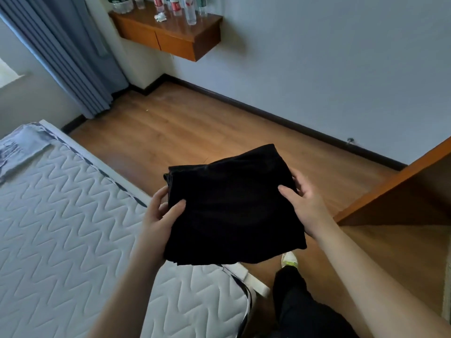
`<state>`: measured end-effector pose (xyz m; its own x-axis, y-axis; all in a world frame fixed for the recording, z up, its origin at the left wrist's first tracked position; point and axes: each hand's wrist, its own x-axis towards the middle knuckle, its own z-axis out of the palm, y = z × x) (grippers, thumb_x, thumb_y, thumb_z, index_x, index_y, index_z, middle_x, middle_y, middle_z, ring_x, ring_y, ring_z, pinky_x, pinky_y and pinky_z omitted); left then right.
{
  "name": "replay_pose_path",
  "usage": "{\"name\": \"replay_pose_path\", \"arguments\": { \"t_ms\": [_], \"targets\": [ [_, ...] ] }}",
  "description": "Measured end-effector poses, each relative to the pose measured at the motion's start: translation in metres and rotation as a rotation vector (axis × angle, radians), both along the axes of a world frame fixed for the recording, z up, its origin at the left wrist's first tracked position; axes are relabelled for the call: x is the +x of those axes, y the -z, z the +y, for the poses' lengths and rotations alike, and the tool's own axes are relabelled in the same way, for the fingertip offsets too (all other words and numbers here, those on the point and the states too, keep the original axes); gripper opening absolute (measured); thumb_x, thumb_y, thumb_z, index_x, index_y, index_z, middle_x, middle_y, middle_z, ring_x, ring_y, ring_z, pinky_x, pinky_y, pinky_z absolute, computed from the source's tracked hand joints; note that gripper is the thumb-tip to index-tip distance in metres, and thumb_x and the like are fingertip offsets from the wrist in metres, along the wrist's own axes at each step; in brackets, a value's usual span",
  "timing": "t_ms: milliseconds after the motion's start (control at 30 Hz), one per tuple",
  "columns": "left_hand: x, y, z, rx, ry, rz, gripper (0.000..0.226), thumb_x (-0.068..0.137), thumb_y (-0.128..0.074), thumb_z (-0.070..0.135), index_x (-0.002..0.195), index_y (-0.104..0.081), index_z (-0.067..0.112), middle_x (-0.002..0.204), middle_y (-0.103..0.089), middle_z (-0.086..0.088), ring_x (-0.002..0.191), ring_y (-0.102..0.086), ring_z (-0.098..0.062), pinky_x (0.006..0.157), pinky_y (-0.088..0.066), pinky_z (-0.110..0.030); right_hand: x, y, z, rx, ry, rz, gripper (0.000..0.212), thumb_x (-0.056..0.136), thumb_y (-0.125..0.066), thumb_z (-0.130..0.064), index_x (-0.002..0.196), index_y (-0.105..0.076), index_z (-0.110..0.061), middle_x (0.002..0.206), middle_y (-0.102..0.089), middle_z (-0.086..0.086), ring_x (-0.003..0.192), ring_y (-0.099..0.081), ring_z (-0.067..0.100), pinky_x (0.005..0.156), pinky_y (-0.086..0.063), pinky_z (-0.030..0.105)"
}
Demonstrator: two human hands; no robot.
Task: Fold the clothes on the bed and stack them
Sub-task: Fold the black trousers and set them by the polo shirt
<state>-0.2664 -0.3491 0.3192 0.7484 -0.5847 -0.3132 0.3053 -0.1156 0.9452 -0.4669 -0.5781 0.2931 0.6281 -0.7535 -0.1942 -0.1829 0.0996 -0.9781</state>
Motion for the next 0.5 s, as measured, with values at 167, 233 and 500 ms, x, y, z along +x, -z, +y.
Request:
{"name": "replay_pose_path", "arguments": {
  "t_ms": [167,233,500],
  "targets": [
    [0.000,-0.014,-0.102,0.021,-0.104,0.016,0.032,0.090,-0.066,0.015,0.115,-0.064,0.035,0.100,-0.075,-0.002,0.084,-0.073,-0.016,0.060,-0.056,-0.023,0.018,-0.005,-0.117,0.045,-0.123,0.067,0.041,0.093,-0.060,-0.038,0.129,-0.050,-0.055,0.120,-0.061,-0.024,0.104,-0.062,-0.003,0.078,-0.054,0.023],
    [-0.001,-0.021,-0.135,0.012,-0.143,0.032,0.033,0.089,-0.067,0.017,0.116,-0.064,0.036,0.104,-0.074,-0.004,0.088,-0.073,-0.019,0.062,-0.057,-0.025,0.025,-0.014,-0.160,0.044,-0.174,0.092,0.041,0.090,-0.059,-0.046,0.128,-0.048,-0.058,0.120,-0.060,-0.026,0.105,-0.061,-0.003,0.077,-0.055,0.023],
    [0.007,-0.026,-0.223,-0.014,-0.201,0.076,0.037,0.089,-0.069,0.025,0.123,-0.060,0.037,0.113,-0.072,-0.004,0.101,-0.071,-0.024,0.071,-0.058,-0.030,0.057,-0.023,-0.263,-0.019,-0.243,0.082,0.035,0.092,-0.058,-0.043,0.122,-0.051,-0.060,0.115,-0.058,-0.034,0.101,-0.057,-0.012,0.078,-0.051,0.024]
  ]
}}
